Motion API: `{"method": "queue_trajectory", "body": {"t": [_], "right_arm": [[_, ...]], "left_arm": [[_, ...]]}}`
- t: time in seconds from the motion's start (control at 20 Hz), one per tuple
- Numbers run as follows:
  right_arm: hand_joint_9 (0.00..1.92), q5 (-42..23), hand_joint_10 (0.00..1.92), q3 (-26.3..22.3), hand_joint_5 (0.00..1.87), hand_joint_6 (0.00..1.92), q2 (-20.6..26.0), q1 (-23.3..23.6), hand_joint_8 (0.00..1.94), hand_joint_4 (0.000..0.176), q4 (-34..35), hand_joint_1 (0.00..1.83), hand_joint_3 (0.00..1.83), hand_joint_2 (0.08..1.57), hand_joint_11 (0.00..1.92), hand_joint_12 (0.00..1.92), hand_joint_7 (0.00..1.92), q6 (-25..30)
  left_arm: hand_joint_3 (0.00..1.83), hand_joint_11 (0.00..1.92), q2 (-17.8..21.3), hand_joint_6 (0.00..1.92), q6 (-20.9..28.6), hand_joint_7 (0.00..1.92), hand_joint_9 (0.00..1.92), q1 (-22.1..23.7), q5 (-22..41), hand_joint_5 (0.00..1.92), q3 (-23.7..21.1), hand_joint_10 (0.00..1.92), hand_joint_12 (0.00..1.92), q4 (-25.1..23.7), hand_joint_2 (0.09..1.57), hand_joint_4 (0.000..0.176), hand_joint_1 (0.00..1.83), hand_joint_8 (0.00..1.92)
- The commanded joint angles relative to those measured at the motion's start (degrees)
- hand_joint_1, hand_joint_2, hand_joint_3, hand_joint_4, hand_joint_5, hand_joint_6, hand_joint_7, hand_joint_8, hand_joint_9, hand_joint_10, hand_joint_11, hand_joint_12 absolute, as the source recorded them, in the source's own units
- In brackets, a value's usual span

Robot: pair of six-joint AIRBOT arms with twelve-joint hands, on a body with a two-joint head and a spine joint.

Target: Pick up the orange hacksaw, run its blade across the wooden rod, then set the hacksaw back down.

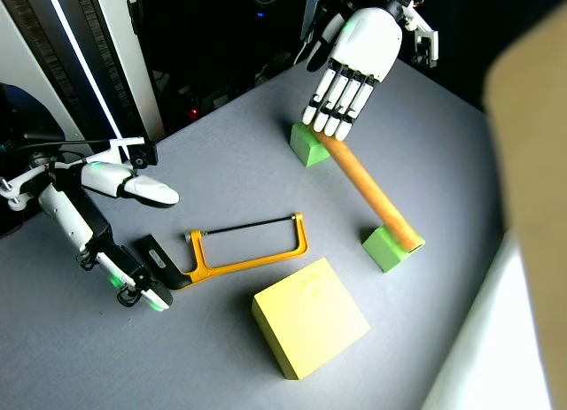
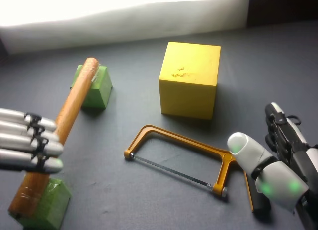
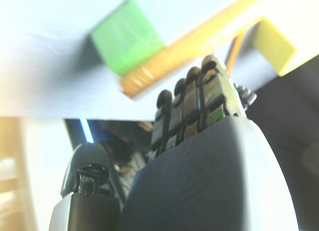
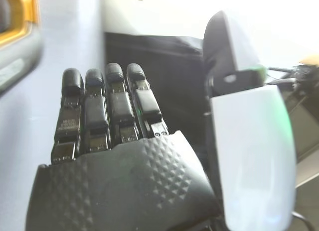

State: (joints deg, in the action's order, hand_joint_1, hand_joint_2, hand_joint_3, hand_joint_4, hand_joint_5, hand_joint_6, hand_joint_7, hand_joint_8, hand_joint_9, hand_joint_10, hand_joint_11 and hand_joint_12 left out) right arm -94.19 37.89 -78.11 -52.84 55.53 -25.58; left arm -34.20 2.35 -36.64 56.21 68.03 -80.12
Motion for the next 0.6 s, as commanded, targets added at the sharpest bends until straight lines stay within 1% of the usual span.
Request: {"method": "queue_trajectory", "body": {"t": [0.0, 0.05, 0.1, 0.15, 0.2, 0.25, 0.3, 0.35, 0.4, 0.45, 0.5, 0.55], "right_arm": [[0.0, -5.0, 0.0, -0.6, 0.0, 0.0, 0.8, 0.9, 0.0, 0.0, -5.2, 0.57, 0.0, 0.94, 0.0, 0.08, 0.0, -0.6], [0.0, -5.0, 0.0, -1.2, 0.0, 0.0, 1.5, 1.2, 0.0, 0.0, -6.1, 0.55, 0.0, 0.94, 0.0, 0.07, 0.0, -2.1], [0.0, -4.8, 0.0, -1.6, 0.0, 0.0, 2.5, 1.5, 0.0, 0.0, -7.9, 0.49, 0.0, 0.94, 0.0, 0.13, 0.0, -4.1], [0.0, -3.5, 0.0, -1.9, 0.0, 0.0, 3.5, 1.8, 0.0, 0.0, -9.9, 0.45, 0.0, 0.94, 0.0, 0.26, 0.0, -5.4], [0.0, -1.4, 0.0, -1.9, 0.0, 0.0, 4.7, 2.6, 0.0, 0.0, -12.1, 0.45, 0.0, 0.94, 0.0, 0.29, 0.0, -7.5], [0.0, 0.8, 0.0, -1.9, 0.01, 0.0, 5.7, 3.4, 0.0, 0.0, -13.6, 0.46, 0.0, 0.94, 0.0, 0.32, 0.0, -8.8], [0.01, 2.5, 0.0, -1.9, 0.03, 0.01, 6.6, 4.1, 0.0, 0.0, -14.9, 0.43, 0.0, 0.95, 0.0, 0.42, 0.03, -10.4], [0.04, 5.7, 0.01, -1.7, 0.05, 0.01, 8.0, 5.2, 0.01, 0.0, -17.5, 0.41, 0.0, 0.96, 0.0, 0.46, 0.06, -12.7], [0.04, 6.7, 0.01, -1.6, 0.05, 0.01, 8.3, 5.4, 0.01, 0.0, -18.3, 0.41, 0.0, 0.96, 0.0, 0.46, 0.06, -13.2], [0.15, 11.4, 0.01, -0.5, 0.14, 0.01, 10.2, 7.1, 0.01, 0.0, -22.8, 0.46, 0.0, 0.99, 0.0, 0.64, 0.15, -15.7], [0.28, 14.4, 0.02, 0.6, 0.19, 0.01, 11.1, 8.0, 0.0, 0.0, -26.3, 0.45, 0.0, 1.01, 0.0, 0.99, 0.25, -16.4], [0.36, 19.6, 0.02, 2.5, 0.29, 0.01, 12.2, 9.6, 0.01, 0.0, -31.3, 0.46, 0.0, 1.02, 0.0, 1.14, 0.35, -15.5]], "left_arm": [[0.0, 0.01, -0.2, 0.0, -0.3, 0.05, 0.03, 0.8, 2.0, 0.1, 0.0, 0.0, 0.04, 5.2, 1.28, 0.0, 0.09, 0.0], [0.0, 0.02, -0.2, 0.0, -0.3, 0.05, 0.04, 1.0, 1.9, 0.11, -0.1, 0.0, 0.05, 7.0, 1.27, 0.0, 0.12, 0.0], [0.0, 0.0, -0.3, 0.0, -0.3, 0.07, 0.06, 1.4, 1.9, 0.11, -0.1, 0.0, 0.12, 7.9, 1.27, 0.0, 0.13, 0.0], [0.0, 0.0, -0.4, 0.0, -0.3, 0.07, 0.07, 1.8, 1.9, 0.12, -0.2, 0.0, 0.15, 9.1, 1.27, 0.0, 0.14, 0.0], [0.0, 0.0, -0.5, 0.0, -0.3, 0.07, 0.07, 2.1, 1.9, 0.12, -0.2, 0.0, 0.15, 10.7, 1.27, 0.0, 0.14, 0.0], [0.0, 0.0, -0.6, 0.0, -0.3, 0.05, 0.05, 2.4, 1.9, 0.11, -0.2, 0.0, 0.11, 11.3, 1.28, 0.0, 0.12, 0.0], [0.0, 0.0, -0.7, 0.0, -0.3, 0.05, 0.05, 2.6, 2.0, 0.11, -0.2, 0.0, 0.1, 12.1, 1.28, 0.0, 0.12, 0.0], [0.0, 0.0, -0.8, 0.0, -0.2, 0.04, 0.03, 2.9, 2.0, 0.1, -0.2, 0.0, 0.05, 13.5, 1.28, 0.0, 0.12, 0.0], [0.0, 0.0, -0.8, 0.0, -0.2, 0.04, 0.03, 3.0, 2.0, 0.1, -0.2, 0.0, 0.05, 13.8, 1.28, 0.0, 0.12, 0.0], [0.0, 0.0, -0.9, 0.0, -0.2, 0.04, 0.03, 3.5, 2.1, 0.1, -0.3, 0.0, 0.01, 14.9, 1.28, 0.0, 0.12, 0.0], [0.0, 0.02, -1.0, 0.01, -0.2, 0.06, 0.07, 3.9, 3.0, 0.12, -0.5, 0.02, 0.01, 17.5, 1.28, 0.0, 0.12, 0.01], [0.0, 0.02, -1.1, 0.01, -0.2, 0.07, 0.08, 4.6, 3.2, 0.12, -0.9, 0.02, 0.01, 20.4, 1.27, 0.0, 0.1, 0.01]]}}
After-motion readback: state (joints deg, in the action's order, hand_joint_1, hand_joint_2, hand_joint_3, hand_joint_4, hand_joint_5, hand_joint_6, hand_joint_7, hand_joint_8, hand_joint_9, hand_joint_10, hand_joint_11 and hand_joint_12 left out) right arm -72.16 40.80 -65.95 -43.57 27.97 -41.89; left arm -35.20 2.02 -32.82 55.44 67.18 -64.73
